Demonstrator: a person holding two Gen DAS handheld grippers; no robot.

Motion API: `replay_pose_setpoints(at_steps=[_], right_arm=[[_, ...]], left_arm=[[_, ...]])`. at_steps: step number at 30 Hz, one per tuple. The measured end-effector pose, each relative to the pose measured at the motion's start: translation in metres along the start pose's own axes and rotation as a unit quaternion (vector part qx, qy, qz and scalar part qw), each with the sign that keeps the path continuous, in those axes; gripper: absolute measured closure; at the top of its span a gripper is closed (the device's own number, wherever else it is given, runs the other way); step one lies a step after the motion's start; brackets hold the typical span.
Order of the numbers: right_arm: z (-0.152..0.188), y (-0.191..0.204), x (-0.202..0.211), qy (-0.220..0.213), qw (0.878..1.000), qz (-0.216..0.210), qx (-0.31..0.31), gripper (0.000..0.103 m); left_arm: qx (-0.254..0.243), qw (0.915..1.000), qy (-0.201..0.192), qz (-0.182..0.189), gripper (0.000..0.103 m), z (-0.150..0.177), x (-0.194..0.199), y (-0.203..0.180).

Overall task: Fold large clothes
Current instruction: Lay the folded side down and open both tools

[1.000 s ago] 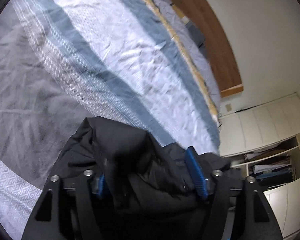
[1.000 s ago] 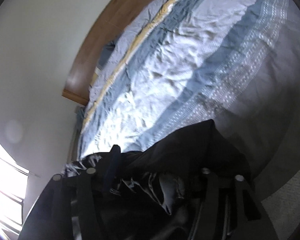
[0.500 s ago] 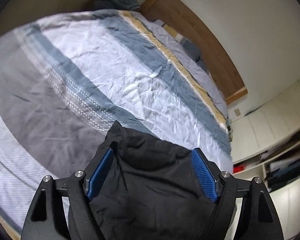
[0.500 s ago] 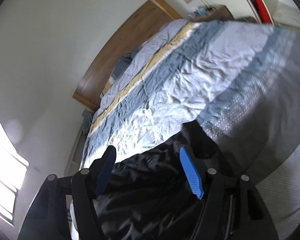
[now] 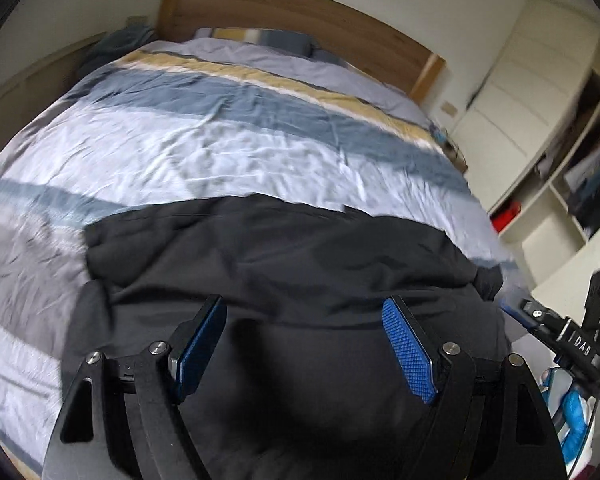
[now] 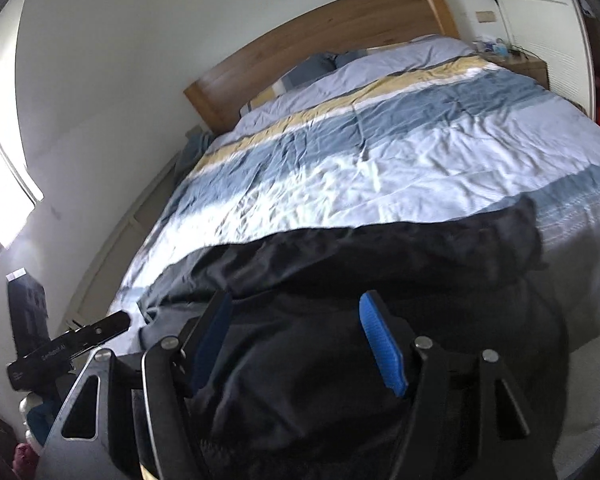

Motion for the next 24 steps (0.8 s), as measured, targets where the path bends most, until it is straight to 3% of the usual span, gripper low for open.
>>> replay_pose_setpoints(at_steps=[5, 16, 20, 24], right_arm=[[0.013, -0.016, -0.039, 0.025, 0.998, 0.046, 0.021, 0.038], [-0.004, -0.067, -0.114, 0.064, 0.995, 0.067, -0.024, 0.038], [-0.005, -0.079, -0.131, 0.078, 0.995, 0.058, -0.037, 0.038], [-0.005, -0.088, -0.124, 0.073, 0.995, 0.023, -0.057, 0.038]], left_arm=[[-0.034, 0.9984, 0.018, -0.041, 0.023, 0.005, -0.05, -0.011], [-0.035, 0.9933, 0.065, -0.089, 0.01, -0.016, -0.133, 0.003], [-0.021, 0.9926, 0.086, -0.083, 0.007, -0.016, -0.151, 0.009], [-0.007, 0.9945, 0.091, -0.051, 0.007, -0.015, -0.146, 0.018]])
Point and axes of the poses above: each gripper's, at about its wrist camera, not at the fingertips, and x roughly against the way its jaws point, y to its left, z to its underside, the point moved 10 cm from there along -x, roughly the way its jaws point, and after that the axes turned 8 degrees about -z, right-handed, at the moved point
